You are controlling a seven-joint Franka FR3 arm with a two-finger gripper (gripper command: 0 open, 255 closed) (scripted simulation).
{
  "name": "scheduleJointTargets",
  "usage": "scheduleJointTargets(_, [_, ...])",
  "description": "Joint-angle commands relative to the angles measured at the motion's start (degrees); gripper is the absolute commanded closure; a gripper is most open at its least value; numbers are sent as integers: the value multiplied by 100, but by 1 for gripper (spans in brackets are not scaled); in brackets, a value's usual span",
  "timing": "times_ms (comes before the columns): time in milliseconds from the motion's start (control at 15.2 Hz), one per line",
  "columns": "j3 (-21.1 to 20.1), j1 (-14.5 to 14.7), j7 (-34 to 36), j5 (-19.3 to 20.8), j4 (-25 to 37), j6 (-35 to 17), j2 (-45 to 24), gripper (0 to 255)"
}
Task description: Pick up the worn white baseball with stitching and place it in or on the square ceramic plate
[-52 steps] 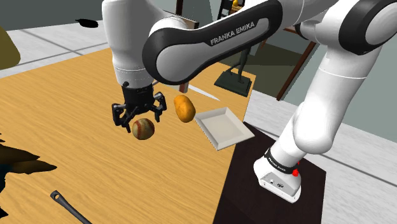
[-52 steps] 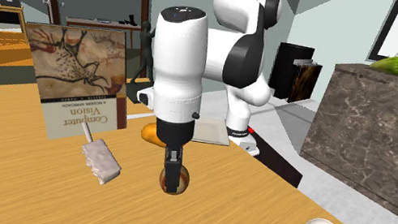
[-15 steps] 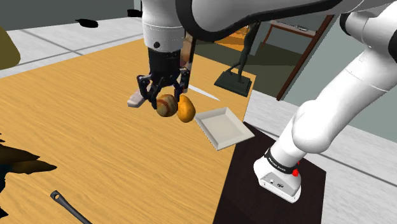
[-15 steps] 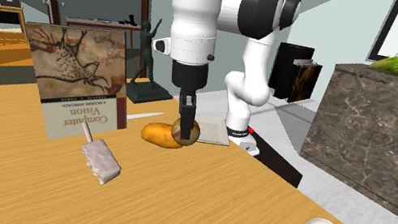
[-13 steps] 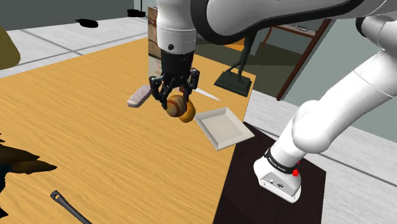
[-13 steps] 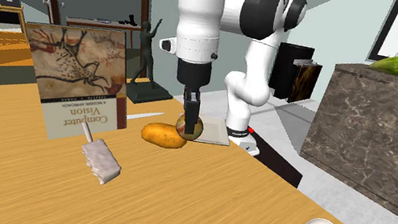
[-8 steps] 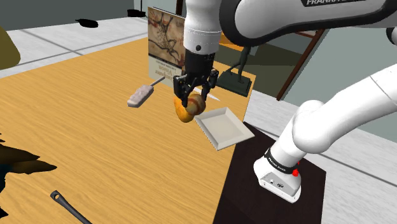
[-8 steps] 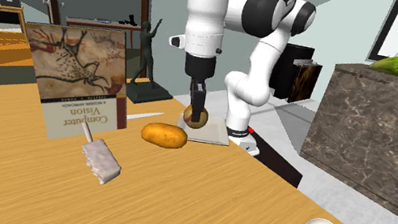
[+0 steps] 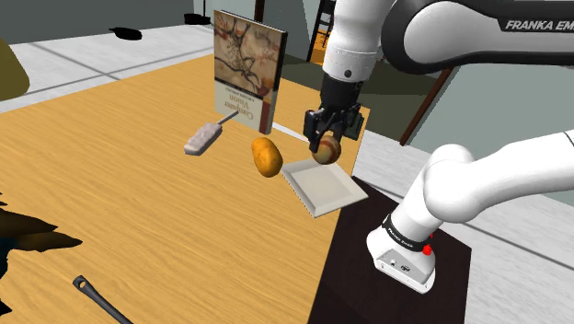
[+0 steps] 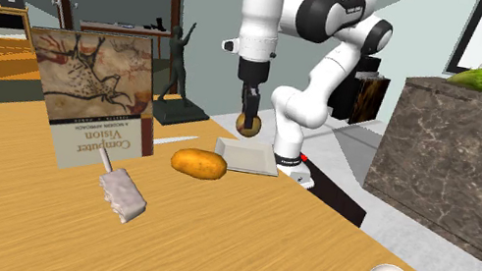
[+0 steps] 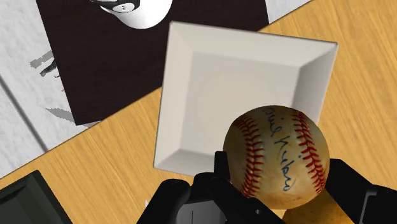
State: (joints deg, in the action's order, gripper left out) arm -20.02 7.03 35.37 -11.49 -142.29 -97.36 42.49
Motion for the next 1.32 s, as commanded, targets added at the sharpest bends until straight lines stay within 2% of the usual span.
scheduleJointTargets(0, [226,26,-195,66,-253,195,428,255])
scheduleJointTargets(990, [-31,118,-194,-160,-1328,-1007,299,255])
scheduleJointTargets(1254, [-31,118,-194,-161,-1328,-1007,299,255])
